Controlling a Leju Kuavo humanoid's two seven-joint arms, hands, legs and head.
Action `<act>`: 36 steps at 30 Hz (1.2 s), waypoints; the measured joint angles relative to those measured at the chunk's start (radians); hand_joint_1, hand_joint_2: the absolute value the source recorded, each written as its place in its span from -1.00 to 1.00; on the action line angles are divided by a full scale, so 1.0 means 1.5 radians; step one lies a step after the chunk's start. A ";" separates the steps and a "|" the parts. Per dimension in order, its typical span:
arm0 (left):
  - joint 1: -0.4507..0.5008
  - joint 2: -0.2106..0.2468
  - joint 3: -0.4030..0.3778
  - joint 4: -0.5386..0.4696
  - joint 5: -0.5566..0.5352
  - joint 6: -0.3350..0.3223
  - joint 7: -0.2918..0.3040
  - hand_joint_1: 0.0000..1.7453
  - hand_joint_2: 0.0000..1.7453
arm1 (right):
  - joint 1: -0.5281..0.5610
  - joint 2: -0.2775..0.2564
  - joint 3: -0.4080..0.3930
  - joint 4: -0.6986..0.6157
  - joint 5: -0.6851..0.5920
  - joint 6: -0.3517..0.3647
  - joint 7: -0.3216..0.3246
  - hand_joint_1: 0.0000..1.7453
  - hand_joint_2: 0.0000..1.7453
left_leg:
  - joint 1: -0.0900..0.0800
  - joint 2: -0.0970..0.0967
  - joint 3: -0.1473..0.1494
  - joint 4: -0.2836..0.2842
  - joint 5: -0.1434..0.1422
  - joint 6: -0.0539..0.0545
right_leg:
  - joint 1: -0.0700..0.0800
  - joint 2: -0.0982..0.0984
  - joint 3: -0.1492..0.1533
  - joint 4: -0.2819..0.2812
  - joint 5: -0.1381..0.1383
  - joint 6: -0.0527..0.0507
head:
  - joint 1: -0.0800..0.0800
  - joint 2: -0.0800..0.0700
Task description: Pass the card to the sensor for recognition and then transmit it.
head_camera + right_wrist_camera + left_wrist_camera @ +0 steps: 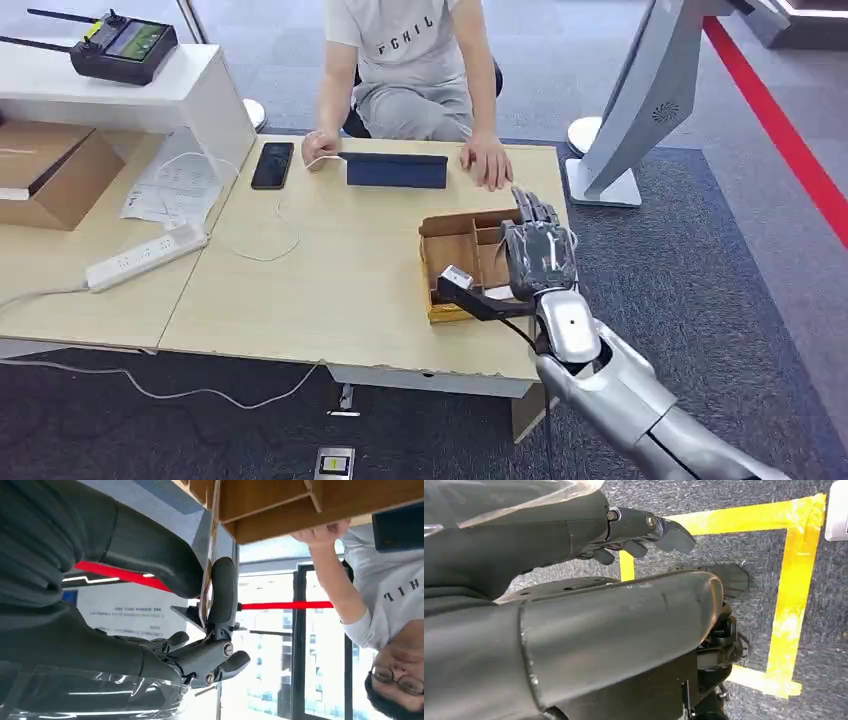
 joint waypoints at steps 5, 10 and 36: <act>-0.003 0.000 -0.001 0.000 -0.012 -0.007 0.009 -1.00 -1.00 | -0.029 0.012 0.005 -0.002 0.015 0.019 -0.007 1.00 1.00 | 0.000 0.000 0.000 0.000 0.000 0.000 | 0.000 0.000 0.000 0.000 0.000 0.000 | 0.000 0.000; -0.015 -0.002 -0.002 0.000 -0.025 -0.007 0.008 -1.00 -1.00 | -0.078 0.035 0.015 0.009 0.033 0.039 -0.007 1.00 1.00 | 0.000 0.000 0.000 0.000 0.000 0.000 | 0.000 0.000 0.000 0.000 0.000 0.000 | 0.000 0.000; -0.024 -0.005 -0.005 0.000 -0.042 -0.009 0.010 -1.00 -1.00 | -0.221 0.118 0.072 0.195 0.057 0.123 0.033 1.00 1.00 | 0.000 0.000 0.000 0.000 0.000 0.000 | 0.000 0.000 0.000 0.000 0.000 0.000 | 0.000 0.000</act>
